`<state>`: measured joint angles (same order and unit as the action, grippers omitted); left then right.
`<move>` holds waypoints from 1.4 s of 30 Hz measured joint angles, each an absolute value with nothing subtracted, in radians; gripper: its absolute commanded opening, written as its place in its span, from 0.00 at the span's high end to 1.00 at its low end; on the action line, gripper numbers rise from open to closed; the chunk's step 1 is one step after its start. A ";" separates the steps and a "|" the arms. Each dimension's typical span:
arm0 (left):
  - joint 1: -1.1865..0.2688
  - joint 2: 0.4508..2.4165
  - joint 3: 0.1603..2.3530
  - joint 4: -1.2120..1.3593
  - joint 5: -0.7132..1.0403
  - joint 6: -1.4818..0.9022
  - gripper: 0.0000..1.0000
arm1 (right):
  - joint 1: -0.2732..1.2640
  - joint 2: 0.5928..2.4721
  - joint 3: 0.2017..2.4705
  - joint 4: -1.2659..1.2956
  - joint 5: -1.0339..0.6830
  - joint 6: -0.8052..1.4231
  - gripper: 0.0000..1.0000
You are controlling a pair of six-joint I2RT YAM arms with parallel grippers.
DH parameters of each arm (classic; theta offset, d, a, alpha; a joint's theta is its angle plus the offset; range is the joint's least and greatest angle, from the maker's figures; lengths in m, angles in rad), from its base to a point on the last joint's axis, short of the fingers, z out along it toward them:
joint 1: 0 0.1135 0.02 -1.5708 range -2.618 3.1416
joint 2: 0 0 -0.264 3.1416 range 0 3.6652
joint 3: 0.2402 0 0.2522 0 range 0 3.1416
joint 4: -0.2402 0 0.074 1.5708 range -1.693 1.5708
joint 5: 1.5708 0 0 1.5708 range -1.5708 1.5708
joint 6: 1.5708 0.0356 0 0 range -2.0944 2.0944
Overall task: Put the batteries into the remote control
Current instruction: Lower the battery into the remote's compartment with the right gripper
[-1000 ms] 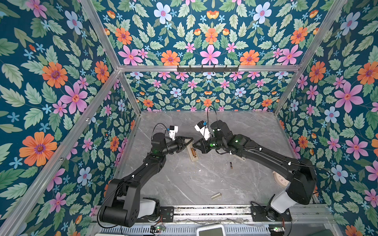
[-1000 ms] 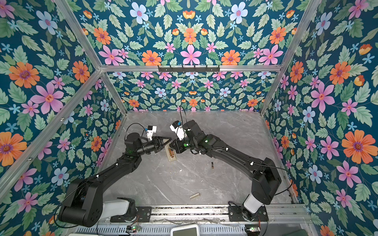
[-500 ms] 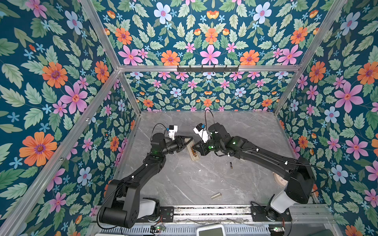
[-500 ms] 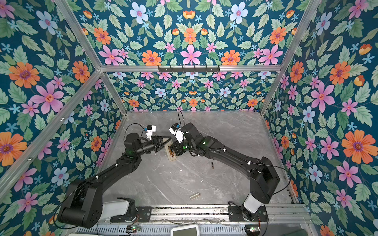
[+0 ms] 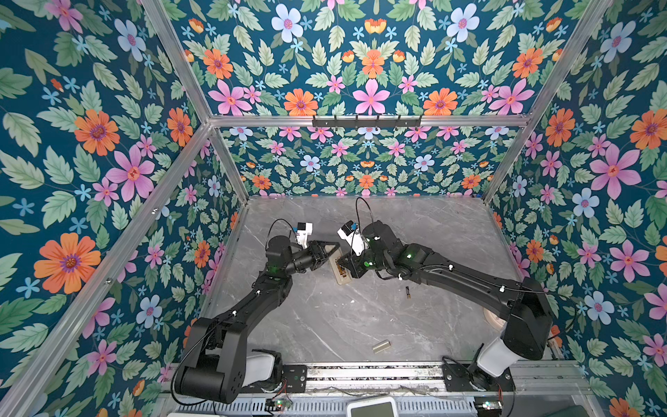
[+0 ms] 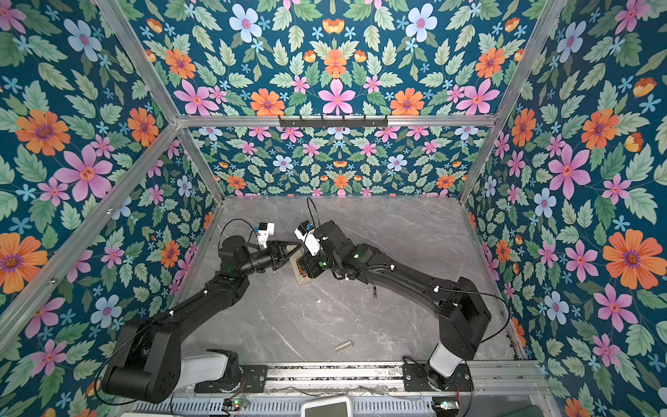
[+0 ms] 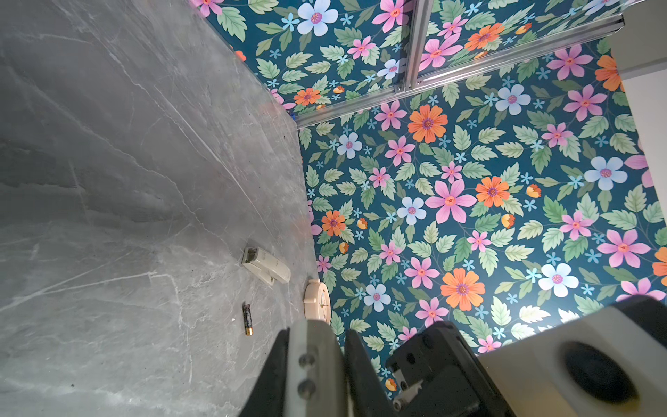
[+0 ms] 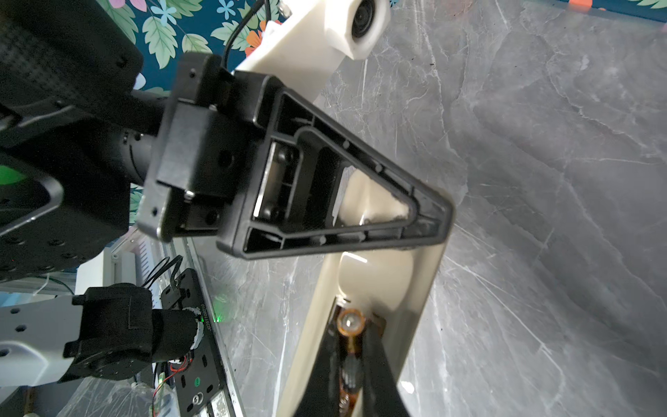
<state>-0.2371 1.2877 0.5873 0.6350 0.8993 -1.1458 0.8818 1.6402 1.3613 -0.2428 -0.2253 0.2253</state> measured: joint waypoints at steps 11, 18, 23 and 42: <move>-0.237 1.288 0.588 0.635 0.889 -1.144 1.00 | 0.882 1.647 1.373 -0.255 -0.215 0.228 1.00; -0.236 1.290 0.611 0.569 0.875 -1.082 1.00 | 0.886 1.689 1.397 -0.272 -0.210 0.228 1.00; -0.237 1.288 0.636 0.499 0.865 -1.020 1.00 | 0.888 1.707 1.421 -0.297 -0.203 0.224 1.00; -0.238 1.288 0.647 0.458 0.867 -0.995 1.00 | 0.891 1.694 1.420 -0.322 -0.182 0.213 0.82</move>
